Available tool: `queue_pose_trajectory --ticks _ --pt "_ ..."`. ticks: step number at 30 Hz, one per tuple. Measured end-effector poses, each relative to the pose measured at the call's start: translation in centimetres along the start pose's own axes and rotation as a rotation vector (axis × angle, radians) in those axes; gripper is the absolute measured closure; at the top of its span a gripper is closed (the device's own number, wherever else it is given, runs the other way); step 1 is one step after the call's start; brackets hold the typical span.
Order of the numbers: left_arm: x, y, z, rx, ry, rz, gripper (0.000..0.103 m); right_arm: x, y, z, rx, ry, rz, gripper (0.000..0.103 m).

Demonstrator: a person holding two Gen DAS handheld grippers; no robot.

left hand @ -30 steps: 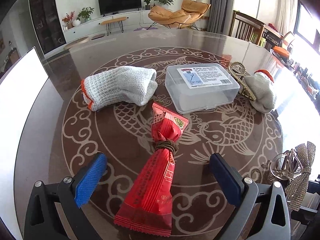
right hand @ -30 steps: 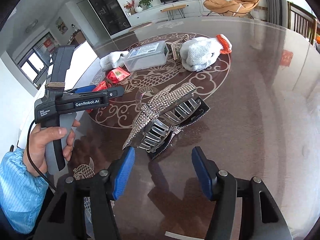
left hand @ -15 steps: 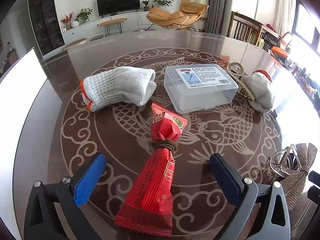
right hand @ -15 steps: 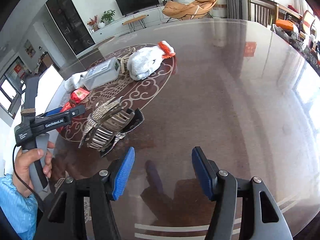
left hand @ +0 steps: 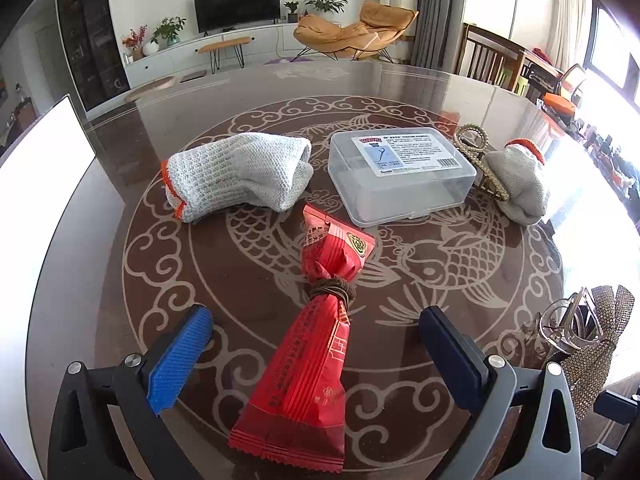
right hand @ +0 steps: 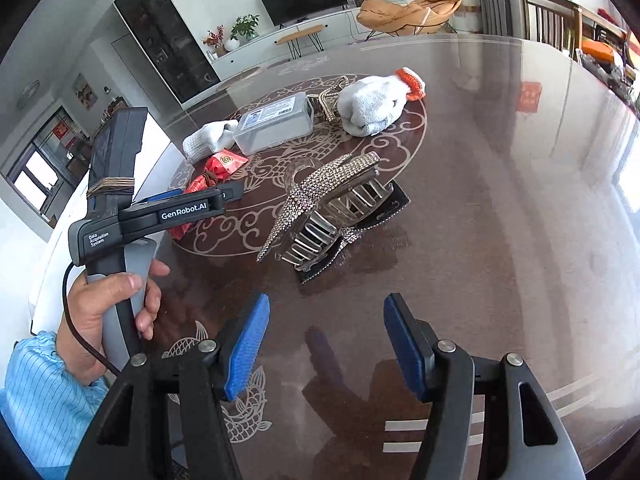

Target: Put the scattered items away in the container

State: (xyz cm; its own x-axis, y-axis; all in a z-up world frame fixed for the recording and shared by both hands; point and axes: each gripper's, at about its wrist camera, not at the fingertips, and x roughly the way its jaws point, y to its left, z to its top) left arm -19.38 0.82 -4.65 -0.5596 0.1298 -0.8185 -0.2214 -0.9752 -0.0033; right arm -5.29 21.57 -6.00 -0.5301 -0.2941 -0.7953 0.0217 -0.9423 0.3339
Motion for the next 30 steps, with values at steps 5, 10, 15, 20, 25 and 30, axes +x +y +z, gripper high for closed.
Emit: queue_pose_trajectory --ticks 5,10,15,20,25,30 --pt "0.0 0.0 0.0 0.000 0.000 0.000 0.000 1.6 2.3 0.8 -0.017 0.038 0.026 0.042" --pt "0.0 0.0 -0.1 0.000 0.000 0.000 0.000 3.5 3.4 1.5 -0.147 0.017 -0.140 0.042" --pt "0.0 0.0 -0.1 0.000 0.000 0.000 0.000 2.7 -1.8 2.4 -0.090 -0.077 -0.368 0.042" --pt "0.0 0.0 -0.1 -0.001 0.000 0.000 0.000 0.3 -4.6 1.8 -0.064 -0.077 -0.311 0.042" --pt "0.0 0.0 -0.1 -0.001 -0.001 0.000 0.000 -0.7 -3.8 1.3 -0.199 -0.051 -0.187 0.042" --pt "0.1 0.0 -0.1 0.000 -0.001 0.001 0.000 0.3 -3.2 1.9 -0.250 -0.024 -0.147 0.042"
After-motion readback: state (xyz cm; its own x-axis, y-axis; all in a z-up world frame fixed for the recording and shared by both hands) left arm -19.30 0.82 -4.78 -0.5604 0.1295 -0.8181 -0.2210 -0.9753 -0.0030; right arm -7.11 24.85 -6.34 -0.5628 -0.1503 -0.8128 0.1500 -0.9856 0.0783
